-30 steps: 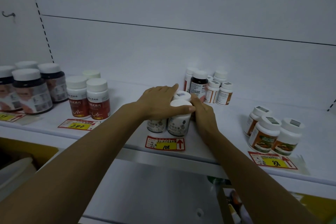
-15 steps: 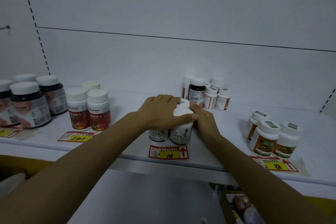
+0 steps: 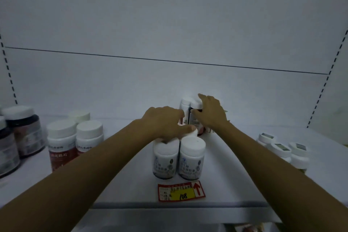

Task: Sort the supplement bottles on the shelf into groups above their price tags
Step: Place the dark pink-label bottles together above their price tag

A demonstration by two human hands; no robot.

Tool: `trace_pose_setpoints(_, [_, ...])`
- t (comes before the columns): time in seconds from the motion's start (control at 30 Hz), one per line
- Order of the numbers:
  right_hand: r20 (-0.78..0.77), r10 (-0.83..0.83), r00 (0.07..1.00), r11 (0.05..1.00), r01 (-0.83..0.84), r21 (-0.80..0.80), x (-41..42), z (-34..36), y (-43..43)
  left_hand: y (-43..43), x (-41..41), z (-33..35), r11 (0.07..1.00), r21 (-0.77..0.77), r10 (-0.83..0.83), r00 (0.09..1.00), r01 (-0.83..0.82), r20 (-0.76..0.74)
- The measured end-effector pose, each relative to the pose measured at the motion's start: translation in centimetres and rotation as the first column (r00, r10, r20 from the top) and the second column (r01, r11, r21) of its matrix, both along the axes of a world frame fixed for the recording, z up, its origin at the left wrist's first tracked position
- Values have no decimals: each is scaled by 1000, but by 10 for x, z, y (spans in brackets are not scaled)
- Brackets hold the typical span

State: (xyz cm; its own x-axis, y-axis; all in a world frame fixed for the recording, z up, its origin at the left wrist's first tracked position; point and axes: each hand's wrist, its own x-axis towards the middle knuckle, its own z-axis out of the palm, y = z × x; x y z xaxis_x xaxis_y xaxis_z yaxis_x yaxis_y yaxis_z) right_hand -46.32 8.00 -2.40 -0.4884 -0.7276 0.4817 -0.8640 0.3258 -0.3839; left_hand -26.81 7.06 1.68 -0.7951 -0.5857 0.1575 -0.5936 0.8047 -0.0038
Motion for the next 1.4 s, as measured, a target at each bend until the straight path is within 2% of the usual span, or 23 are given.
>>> trace_pose_setpoints(0.07, [-18,-35,999,997,36,75,-5,3,-10,-3,1,1,1000,7,-12,1000,12,-15])
trace_pose_setpoints(0.13, [-42,-58,997,991,63,122,-7,4,-18,-6,3,0,1000,24,-16,996,18,-92])
trace_pose_setpoints(0.23, [71,-82,994,997,81,18,-3,4,-19,-7,4,-4,1000,-6,-19,968,17,-249])
trace_pose_setpoints(0.3, [127,-78,989,994,87,-67,1,3,-14,-6,6,-5,1000,-16,-24,955,20,-296])
trace_pose_setpoints(0.4, [69,-67,995,989,76,-130,9,9,-5,-7,5,-4,1000,28,-1,952,10,-307])
trace_pose_setpoints(0.53, [149,121,981,966,-82,-245,31,40,8,-6,-1,1,996,88,54,919,-21,-390])
trace_pose_setpoints(0.67, [238,357,903,872,-231,-431,62,70,24,-5,0,7,980,197,93,824,23,-559])
trace_pose_setpoints(0.77, [356,503,788,772,-223,-596,88,88,38,3,10,12,965,217,67,663,147,-745])
trace_pose_setpoints(0.83, [476,603,640,720,-179,-671,102,96,52,17,21,12,969,183,51,588,168,-807])
trace_pose_setpoints(0.9, [563,681,468,699,-188,-690,115,104,73,38,37,12,960,211,99,488,182,-867])
trace_pose_setpoints(0.93, [582,707,402,689,-207,-695,119,106,83,51,47,11,936,266,147,428,232,-892])
trace_pose_setpoints(1.0, [589,755,286,652,-237,-720,129,104,105,80,66,7,806,425,299,336,412,-893])
trace_pose_setpoints(1.07, [585,793,171,609,-223,-761,140,93,125,113,82,-5,680,512,399,321,525,-859])
trace_pose_setpoints(1.17, [587,809,19,574,-234,-784,162,69,156,163,93,-29,625,534,458,287,569,-842])
trace_pose_setpoints(1.23, [603,792,-94,569,-244,-785,179,52,175,188,97,-42,646,533,499,226,546,-837])
trace_pose_setpoints(1.3, [636,770,-53,612,-220,-760,191,39,188,201,99,-48,719,508,493,167,475,-854])
trace_pose_setpoints(1.4, [679,733,-38,654,-235,-719,212,20,212,222,107,-56,859,456,439,122,234,-890])
